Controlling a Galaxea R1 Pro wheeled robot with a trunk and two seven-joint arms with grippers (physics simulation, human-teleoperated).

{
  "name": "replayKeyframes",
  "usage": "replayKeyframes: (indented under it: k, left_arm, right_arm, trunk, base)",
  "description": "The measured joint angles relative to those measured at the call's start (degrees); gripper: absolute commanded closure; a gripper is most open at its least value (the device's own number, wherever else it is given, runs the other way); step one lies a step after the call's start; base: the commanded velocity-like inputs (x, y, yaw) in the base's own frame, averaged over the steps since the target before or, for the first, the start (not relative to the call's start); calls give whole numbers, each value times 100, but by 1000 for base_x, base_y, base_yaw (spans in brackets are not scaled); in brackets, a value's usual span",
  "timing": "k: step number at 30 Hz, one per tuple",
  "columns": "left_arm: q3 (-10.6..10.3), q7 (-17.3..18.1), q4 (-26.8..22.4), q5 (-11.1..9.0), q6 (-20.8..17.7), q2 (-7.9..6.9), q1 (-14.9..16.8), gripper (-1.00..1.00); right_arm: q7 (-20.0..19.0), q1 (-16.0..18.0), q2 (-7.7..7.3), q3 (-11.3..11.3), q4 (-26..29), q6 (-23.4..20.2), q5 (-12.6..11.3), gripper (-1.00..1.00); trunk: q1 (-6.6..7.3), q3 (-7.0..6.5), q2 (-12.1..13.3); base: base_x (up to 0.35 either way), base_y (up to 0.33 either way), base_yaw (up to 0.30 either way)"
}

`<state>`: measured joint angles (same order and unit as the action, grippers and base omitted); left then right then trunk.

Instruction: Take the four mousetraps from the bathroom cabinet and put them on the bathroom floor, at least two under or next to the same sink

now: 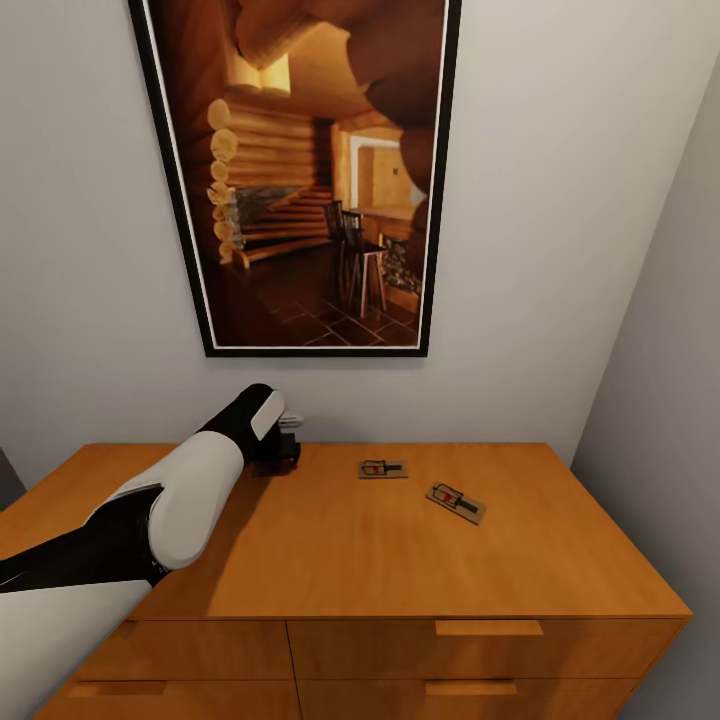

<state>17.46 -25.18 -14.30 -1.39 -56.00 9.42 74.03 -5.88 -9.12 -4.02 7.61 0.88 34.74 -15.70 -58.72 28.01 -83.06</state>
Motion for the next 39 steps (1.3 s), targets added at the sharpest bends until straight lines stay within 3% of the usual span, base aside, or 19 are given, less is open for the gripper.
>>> replayKeyframes:
  k: [26,39]
  left_arm:
    - [0,-8,-82,27,-21,-5,-43,100]
    - [-51,-12,98,141,-26,-6,-54,100]
  right_arm:
    - [-3,0,0,1,0,1,0,100]
    - [-2,0,0,1,0,1,0,100]
  trunk:
    - [1,-3,-1]
    - [0,-110,0]
  base:
    - [0,0,0]
    - [0,0,0]
